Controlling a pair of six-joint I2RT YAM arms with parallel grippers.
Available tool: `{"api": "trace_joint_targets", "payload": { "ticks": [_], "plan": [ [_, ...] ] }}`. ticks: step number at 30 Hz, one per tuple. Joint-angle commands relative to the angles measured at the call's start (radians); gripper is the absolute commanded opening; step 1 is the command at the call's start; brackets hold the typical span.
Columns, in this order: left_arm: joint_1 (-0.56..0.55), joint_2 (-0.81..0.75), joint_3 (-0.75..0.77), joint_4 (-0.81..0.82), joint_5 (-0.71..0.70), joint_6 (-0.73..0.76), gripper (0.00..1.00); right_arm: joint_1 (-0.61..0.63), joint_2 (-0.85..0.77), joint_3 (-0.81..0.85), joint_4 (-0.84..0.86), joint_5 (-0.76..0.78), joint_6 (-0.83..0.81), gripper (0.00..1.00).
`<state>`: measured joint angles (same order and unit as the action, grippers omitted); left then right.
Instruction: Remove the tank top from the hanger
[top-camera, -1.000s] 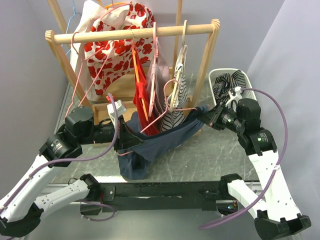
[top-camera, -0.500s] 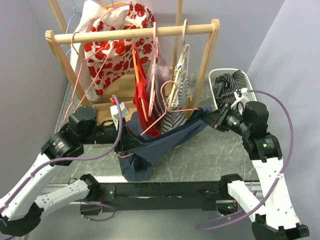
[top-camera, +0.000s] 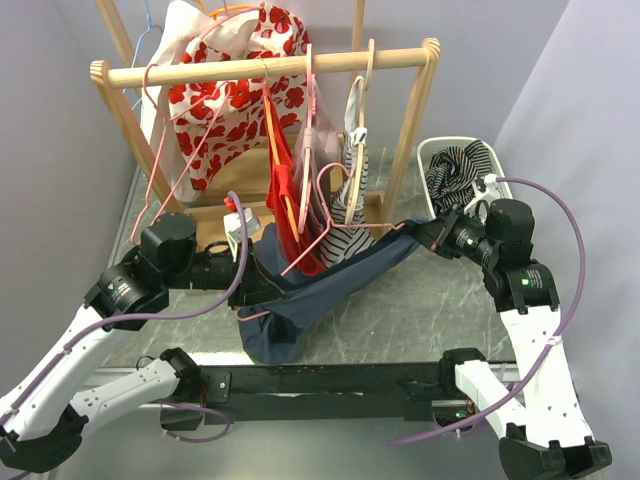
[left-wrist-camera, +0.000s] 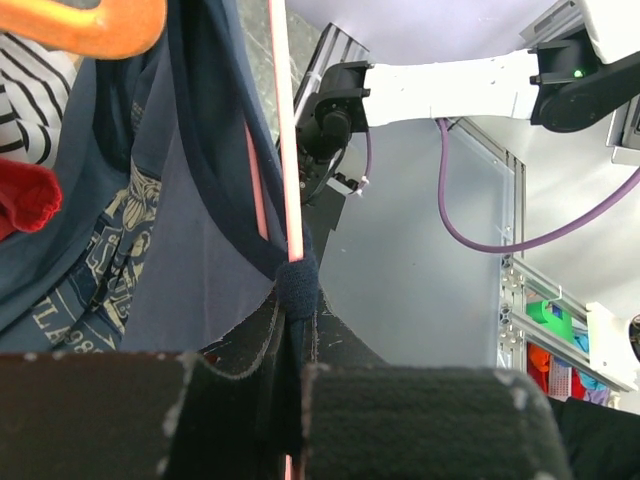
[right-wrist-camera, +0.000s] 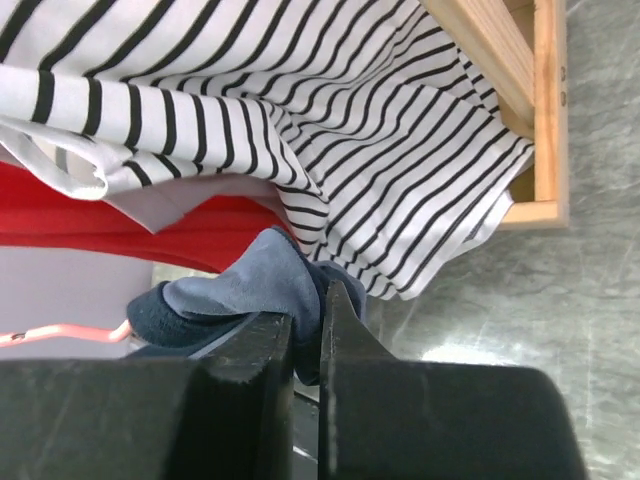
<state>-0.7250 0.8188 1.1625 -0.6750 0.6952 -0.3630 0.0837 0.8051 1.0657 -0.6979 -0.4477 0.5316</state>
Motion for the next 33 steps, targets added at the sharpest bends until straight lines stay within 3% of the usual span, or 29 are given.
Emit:
{"api": "trace_joint_targets", "payload": {
  "ticks": [1, 11, 13, 16, 19, 21, 23, 24, 26, 27, 28, 29, 30, 31, 33],
  "plan": [
    [-0.002, -0.017, 0.023, 0.055, 0.037, 0.006, 0.01, 0.001, -0.007, 0.016, 0.011, 0.04, -0.116, 0.0],
    [-0.001, -0.035, 0.048, -0.043, -0.045, 0.056, 0.01, -0.001, 0.048, 0.082, -0.144, 0.424, -0.078, 0.0],
    [-0.001, -0.05, 0.049, -0.047, -0.052, 0.053, 0.01, -0.007, 0.054, 0.082, -0.144, 0.446, -0.071, 0.1],
    [-0.001, -0.055, 0.049, -0.063, -0.06, 0.05, 0.01, -0.009, 0.049, 0.085, -0.103, 0.351, -0.079, 0.28],
    [-0.001, -0.055, 0.039, -0.057, -0.063, 0.049, 0.01, -0.007, 0.04, 0.082, -0.055, 0.238, -0.079, 0.29],
    [-0.001, -0.053, 0.031, -0.035, -0.059, 0.042, 0.01, -0.009, 0.026, 0.068, -0.019, 0.183, -0.068, 0.43],
    [-0.001, -0.046, 0.028, -0.02, -0.043, 0.039, 0.01, -0.01, 0.01, 0.051, 0.006, 0.121, -0.065, 0.32],
    [-0.001, -0.044, 0.025, -0.008, -0.043, 0.035, 0.01, -0.009, 0.008, 0.051, 0.009, 0.115, -0.058, 0.31],
    [-0.001, -0.034, 0.022, -0.003, -0.037, 0.033, 0.01, -0.006, 0.011, 0.057, 0.005, 0.078, -0.064, 0.52],
    [-0.002, -0.029, 0.022, -0.001, -0.034, 0.035, 0.01, -0.007, 0.014, 0.063, -0.011, 0.073, -0.068, 0.53],
    [-0.002, -0.027, 0.023, 0.0, -0.031, 0.035, 0.01, -0.007, 0.016, 0.066, -0.015, 0.07, -0.071, 0.47],
    [-0.001, -0.024, 0.022, 0.0, -0.034, 0.036, 0.01, -0.007, 0.011, 0.069, -0.015, 0.06, -0.071, 0.47],
    [-0.001, -0.021, 0.022, 0.002, -0.036, 0.038, 0.01, -0.006, 0.012, 0.076, -0.032, 0.057, -0.077, 0.49],
    [-0.001, -0.02, 0.023, 0.0, -0.043, 0.038, 0.01, -0.007, 0.014, 0.08, -0.043, 0.06, -0.076, 0.58],
    [-0.001, -0.015, 0.026, -0.003, -0.054, 0.041, 0.01, -0.007, 0.025, 0.1, -0.073, 0.04, -0.087, 0.52]
  ]
}}
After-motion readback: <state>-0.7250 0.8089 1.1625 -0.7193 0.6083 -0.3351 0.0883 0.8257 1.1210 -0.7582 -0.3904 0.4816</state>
